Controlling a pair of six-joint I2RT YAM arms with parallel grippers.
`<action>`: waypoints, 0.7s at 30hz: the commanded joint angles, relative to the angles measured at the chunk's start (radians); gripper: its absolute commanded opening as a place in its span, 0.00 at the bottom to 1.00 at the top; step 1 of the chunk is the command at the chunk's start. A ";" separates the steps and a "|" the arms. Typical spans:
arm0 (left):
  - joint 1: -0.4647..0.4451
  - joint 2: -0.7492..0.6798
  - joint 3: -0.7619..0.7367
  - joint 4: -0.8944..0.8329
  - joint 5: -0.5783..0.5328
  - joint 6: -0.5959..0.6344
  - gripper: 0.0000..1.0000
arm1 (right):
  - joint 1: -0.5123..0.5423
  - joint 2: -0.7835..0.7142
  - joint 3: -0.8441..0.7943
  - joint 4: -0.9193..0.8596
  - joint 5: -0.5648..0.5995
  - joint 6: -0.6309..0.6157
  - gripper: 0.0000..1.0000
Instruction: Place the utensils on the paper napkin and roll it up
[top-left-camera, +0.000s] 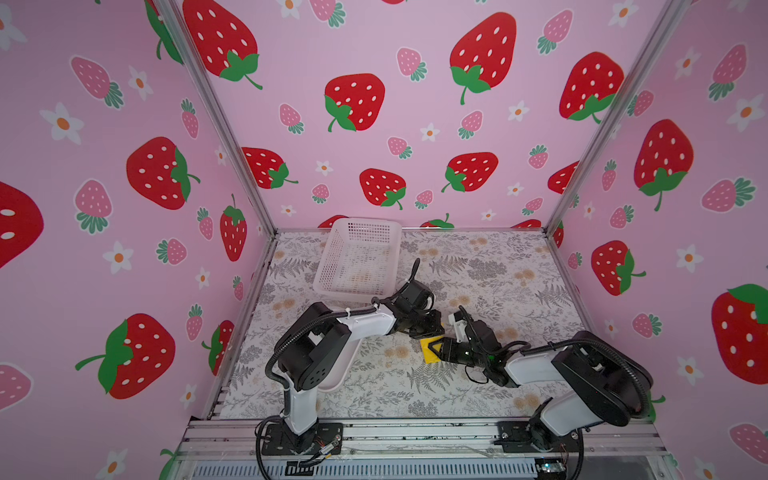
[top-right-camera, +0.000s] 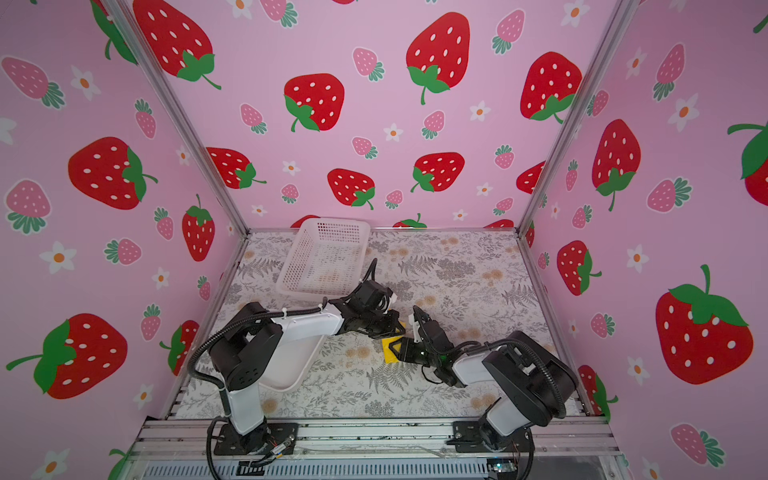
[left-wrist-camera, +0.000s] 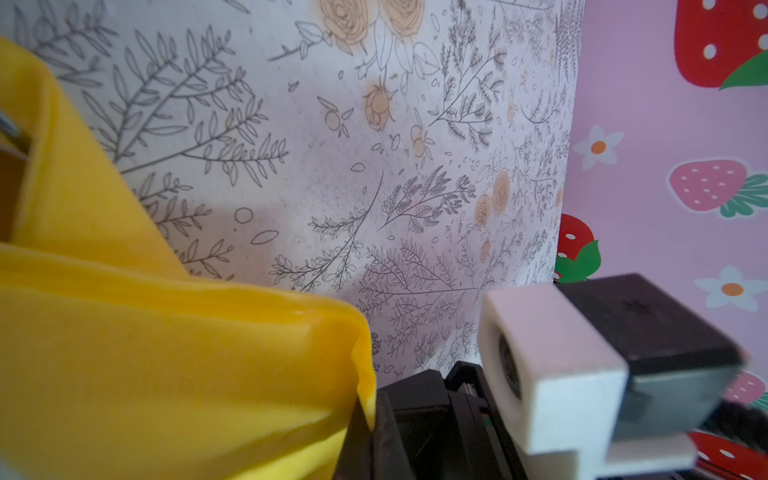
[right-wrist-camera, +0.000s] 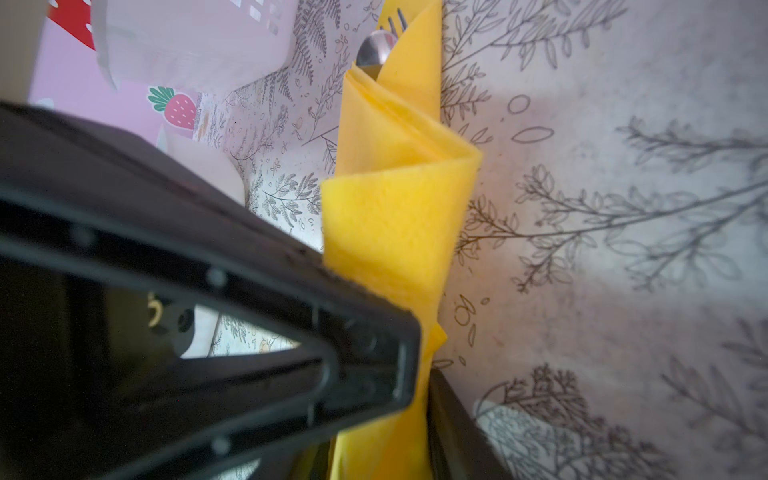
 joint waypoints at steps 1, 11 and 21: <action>-0.005 0.002 0.038 0.020 0.016 -0.008 0.00 | 0.005 0.018 -0.029 -0.004 -0.002 0.021 0.37; -0.005 0.008 0.042 0.025 0.019 -0.014 0.00 | 0.005 0.015 -0.045 0.021 -0.003 0.034 0.29; -0.005 0.014 0.042 0.026 0.022 -0.016 0.00 | 0.005 0.015 -0.049 0.030 -0.004 0.044 0.30</action>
